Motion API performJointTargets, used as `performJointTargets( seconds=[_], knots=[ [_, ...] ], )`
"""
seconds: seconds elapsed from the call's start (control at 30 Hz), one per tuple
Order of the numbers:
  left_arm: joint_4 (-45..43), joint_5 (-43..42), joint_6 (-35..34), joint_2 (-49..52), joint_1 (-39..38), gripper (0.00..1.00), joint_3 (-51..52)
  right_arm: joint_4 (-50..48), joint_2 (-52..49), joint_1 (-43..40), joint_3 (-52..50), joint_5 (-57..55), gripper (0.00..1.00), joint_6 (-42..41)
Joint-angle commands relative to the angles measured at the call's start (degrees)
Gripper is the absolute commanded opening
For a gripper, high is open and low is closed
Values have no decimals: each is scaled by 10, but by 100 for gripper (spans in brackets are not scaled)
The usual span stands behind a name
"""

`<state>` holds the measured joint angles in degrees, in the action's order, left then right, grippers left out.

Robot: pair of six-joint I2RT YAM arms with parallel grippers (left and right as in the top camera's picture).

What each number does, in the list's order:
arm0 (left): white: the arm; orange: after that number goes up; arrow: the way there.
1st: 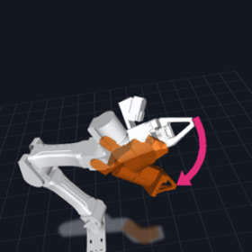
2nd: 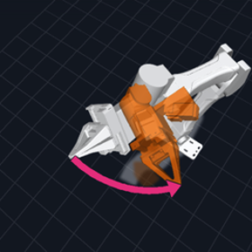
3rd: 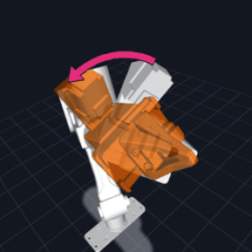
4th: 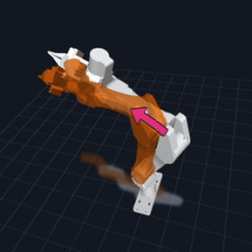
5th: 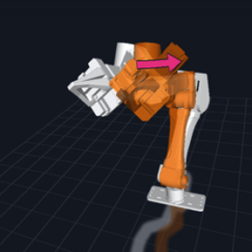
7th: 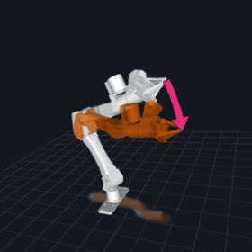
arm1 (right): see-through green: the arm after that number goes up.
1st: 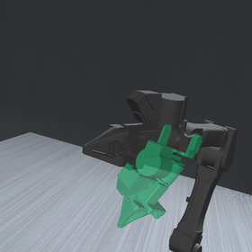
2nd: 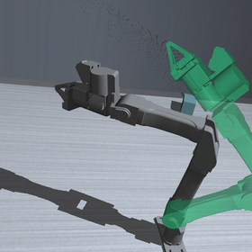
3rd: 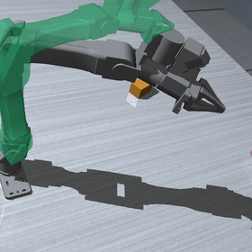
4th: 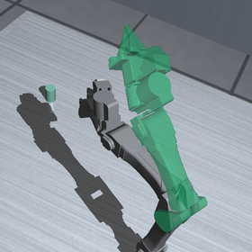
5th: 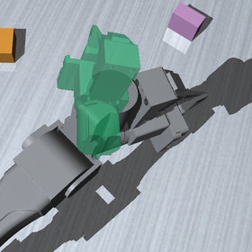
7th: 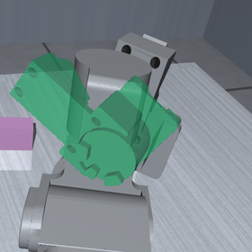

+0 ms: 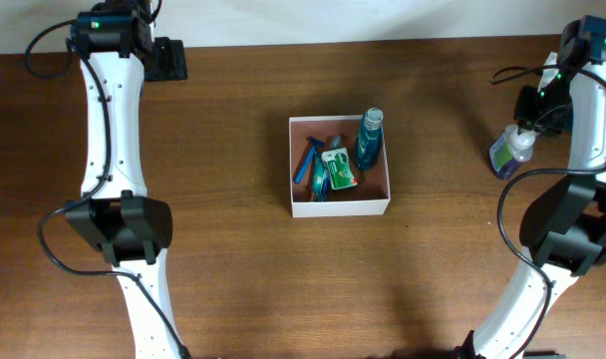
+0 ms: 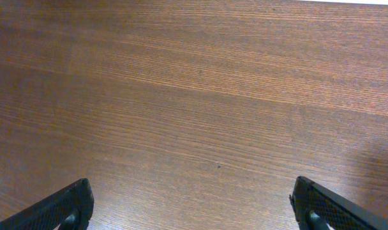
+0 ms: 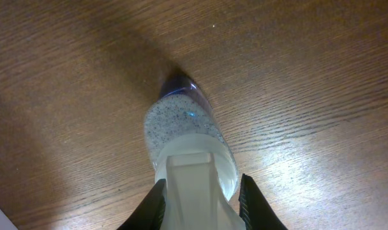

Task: Pack container
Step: 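Lower the right gripper and grasp the clear soap pump bottle, then lift the soap pump bottle and carry it toward the box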

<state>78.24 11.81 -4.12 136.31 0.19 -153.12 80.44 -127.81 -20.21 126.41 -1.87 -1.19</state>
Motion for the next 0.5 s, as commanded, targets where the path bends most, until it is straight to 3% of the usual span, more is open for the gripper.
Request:
performJointTargets(
  seconds=[0.0, 0.47],
  knots=[
    [-1, -4, 3, -2, 2, 99, -7, -3, -1, -2, -1, 1, 17, 15],
    [-1, -4, 3, -2, 2, 99, -7, 22, 19, -1, 32, 19, 12, 25]
  ],
)
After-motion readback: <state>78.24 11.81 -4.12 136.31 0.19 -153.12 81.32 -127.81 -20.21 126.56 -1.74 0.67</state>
